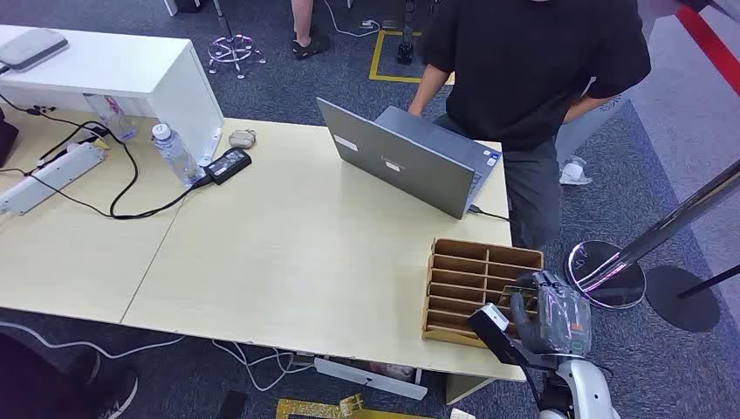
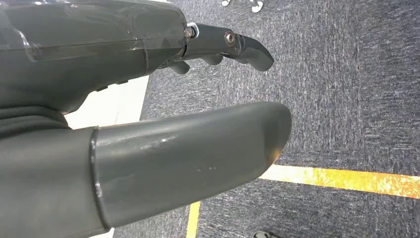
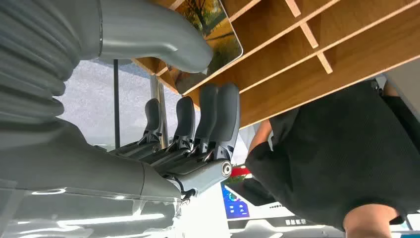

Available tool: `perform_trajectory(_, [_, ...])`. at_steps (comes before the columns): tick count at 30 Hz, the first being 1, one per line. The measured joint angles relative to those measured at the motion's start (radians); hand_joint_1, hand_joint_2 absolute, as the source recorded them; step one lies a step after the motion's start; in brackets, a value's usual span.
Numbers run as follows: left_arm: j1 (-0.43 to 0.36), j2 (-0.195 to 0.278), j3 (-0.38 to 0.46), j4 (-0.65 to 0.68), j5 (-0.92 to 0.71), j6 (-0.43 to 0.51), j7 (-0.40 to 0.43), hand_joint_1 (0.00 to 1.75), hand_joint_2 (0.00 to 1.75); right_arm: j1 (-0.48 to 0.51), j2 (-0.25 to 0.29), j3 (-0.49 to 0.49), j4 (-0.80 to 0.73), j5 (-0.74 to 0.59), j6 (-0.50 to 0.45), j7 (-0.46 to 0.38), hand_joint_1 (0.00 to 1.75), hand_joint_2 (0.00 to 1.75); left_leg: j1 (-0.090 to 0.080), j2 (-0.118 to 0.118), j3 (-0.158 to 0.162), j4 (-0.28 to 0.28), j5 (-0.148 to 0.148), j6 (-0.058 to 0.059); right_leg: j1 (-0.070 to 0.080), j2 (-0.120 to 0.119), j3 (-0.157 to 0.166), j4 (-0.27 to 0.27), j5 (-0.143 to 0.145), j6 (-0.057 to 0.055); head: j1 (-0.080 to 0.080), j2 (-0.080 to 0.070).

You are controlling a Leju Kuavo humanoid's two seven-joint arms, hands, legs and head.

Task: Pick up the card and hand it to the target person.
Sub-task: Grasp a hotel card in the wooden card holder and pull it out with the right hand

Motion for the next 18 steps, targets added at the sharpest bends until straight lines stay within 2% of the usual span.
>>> perform_trajectory(7, [0.000, 0.000, 0.000, 0.000, 0.000, 0.000, -0.001, 0.00, 0.00, -0.007, 0.000, 0.013, 0.007, -0.013, 0.032, 0.002, 1.05, 1.75, 0.000, 0.000, 0.000, 0.000, 0.000, 0.000, 0.000, 0.000, 0.000, 0.000, 0.000, 0.000, 0.000, 0.000])
perform_trajectory(13, [0.000, 0.000, 0.000, 0.000, 0.004, 0.002, -0.003, 0.00, 0.00, -0.015, 0.000, 0.025, 0.011, -0.030, 0.065, 0.014, 0.96, 1.75, 0.000, 0.000, 0.000, 0.000, 0.000, 0.000, 0.000, 0.000, 0.000, 0.000, 0.000, 0.000, 0.000, 0.000])
perform_trajectory(18, [0.000, 0.000, 0.001, 0.000, 0.006, 0.002, -0.003, 0.00, 0.00, -0.021, -0.003, 0.027, 0.014, -0.038, 0.078, 0.023, 1.03, 1.75, 0.000, 0.000, 0.001, 0.000, 0.000, 0.000, 0.000, 0.000, 0.000, 0.000, 0.000, 0.000, 0.000, 0.000])
